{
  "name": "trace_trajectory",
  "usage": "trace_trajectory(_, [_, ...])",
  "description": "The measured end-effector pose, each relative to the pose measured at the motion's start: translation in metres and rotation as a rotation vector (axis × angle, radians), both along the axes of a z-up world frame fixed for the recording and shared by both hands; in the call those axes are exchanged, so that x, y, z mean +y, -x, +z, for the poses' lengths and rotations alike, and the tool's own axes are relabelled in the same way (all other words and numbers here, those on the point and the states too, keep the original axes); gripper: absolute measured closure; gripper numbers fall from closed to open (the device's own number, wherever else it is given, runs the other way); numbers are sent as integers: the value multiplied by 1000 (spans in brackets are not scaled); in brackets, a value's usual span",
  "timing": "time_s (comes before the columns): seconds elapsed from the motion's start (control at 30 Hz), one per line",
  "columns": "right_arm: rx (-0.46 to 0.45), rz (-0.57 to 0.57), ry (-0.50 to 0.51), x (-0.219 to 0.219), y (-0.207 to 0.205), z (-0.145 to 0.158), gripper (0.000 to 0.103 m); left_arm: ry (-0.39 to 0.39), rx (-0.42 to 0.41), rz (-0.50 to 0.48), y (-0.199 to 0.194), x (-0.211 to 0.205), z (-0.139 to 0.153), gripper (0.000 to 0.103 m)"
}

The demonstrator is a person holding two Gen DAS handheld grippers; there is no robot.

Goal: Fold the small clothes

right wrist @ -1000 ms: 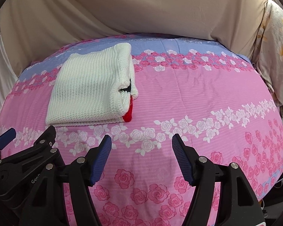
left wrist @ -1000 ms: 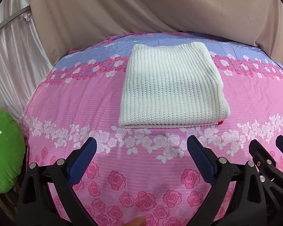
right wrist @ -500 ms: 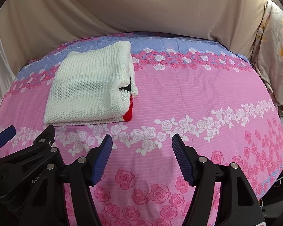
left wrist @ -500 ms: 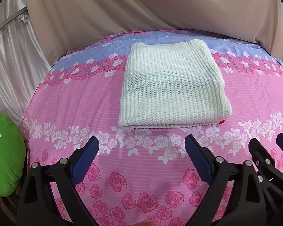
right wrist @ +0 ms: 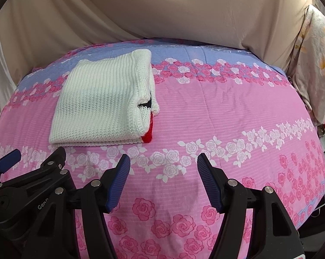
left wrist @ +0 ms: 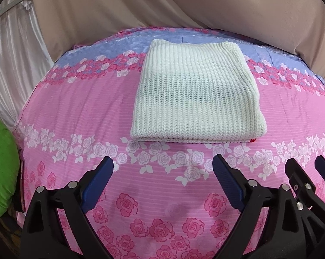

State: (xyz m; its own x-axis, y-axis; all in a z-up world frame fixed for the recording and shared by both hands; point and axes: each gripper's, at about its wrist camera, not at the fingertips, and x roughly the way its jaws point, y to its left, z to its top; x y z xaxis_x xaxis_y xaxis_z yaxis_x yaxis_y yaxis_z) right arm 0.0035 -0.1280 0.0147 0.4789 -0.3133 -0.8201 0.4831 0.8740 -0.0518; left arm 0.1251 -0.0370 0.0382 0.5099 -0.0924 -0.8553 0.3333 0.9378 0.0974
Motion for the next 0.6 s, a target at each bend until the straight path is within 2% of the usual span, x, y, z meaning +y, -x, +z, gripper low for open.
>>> trace_trajectory(0.37, [7, 11, 14, 4, -4, 0, 42, -16, -41, 7, 1, -1, 3, 12])
trace_trajectory(0.6, [6, 5, 13, 4, -4, 0, 42, -21, -52, 1, 3, -3, 6, 17])
